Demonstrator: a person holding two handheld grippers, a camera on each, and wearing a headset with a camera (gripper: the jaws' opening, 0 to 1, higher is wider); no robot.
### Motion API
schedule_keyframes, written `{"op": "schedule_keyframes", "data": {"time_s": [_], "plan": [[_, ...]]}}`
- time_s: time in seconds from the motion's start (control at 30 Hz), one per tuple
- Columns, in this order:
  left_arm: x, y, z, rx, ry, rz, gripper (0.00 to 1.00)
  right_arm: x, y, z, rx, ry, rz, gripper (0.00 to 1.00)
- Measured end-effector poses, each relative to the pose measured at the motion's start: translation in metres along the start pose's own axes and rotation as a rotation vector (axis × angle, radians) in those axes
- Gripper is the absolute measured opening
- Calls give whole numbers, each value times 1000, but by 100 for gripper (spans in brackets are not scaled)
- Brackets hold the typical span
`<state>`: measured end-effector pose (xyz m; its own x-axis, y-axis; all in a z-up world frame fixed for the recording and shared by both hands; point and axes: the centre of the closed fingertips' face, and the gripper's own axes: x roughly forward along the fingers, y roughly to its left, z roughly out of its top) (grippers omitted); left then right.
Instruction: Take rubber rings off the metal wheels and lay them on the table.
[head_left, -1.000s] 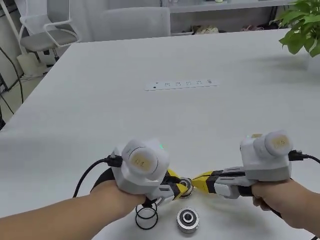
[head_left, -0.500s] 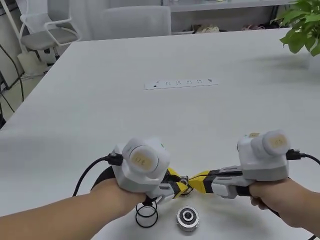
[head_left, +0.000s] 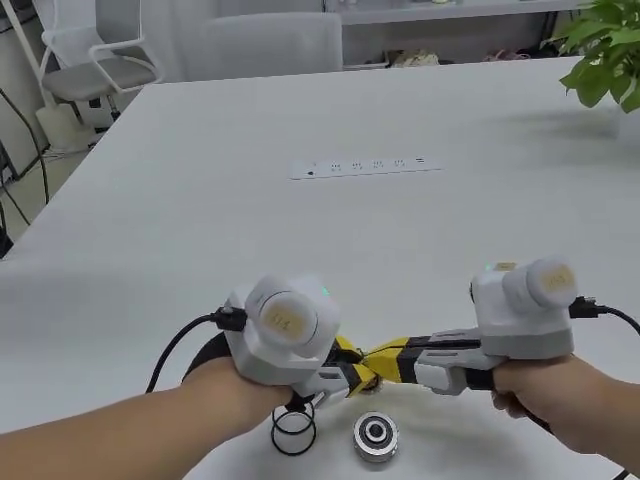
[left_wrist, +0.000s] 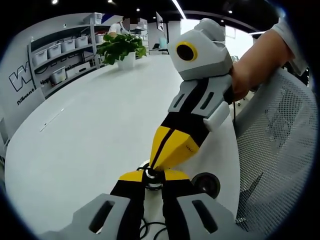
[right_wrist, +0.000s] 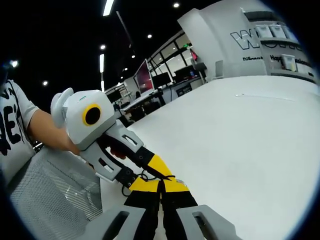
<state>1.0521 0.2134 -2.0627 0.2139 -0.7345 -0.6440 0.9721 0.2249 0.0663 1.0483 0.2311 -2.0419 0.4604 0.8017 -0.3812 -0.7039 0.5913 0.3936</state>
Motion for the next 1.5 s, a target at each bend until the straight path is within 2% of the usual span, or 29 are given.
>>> {"op": "schedule_keyframes", "data": {"time_s": [0.17,0.47,0.83,0.9,1.03,1.3,1.5], "plan": [[0,0,0,-2,0,2,7,-2,-5,-4,-1,4,-11,0],[0,0,0,-5,0,-1,7,-6,-17,-7,9,13,-60,0],[0,0,1,-25,11,-15,8,-10,-21,-7,13,12,-72,0],[-1,-1,1,-11,16,-18,12,-10,-20,-7,13,12,-72,0],[-4,-2,3,-4,11,-25,13,-11,-21,-7,11,11,-74,0],[-17,-1,8,-32,-16,-36,19,-13,-22,-4,19,-4,-76,0],[-34,2,10,-55,-40,-33,25,-15,-21,-2,26,-14,-73,0]]}}
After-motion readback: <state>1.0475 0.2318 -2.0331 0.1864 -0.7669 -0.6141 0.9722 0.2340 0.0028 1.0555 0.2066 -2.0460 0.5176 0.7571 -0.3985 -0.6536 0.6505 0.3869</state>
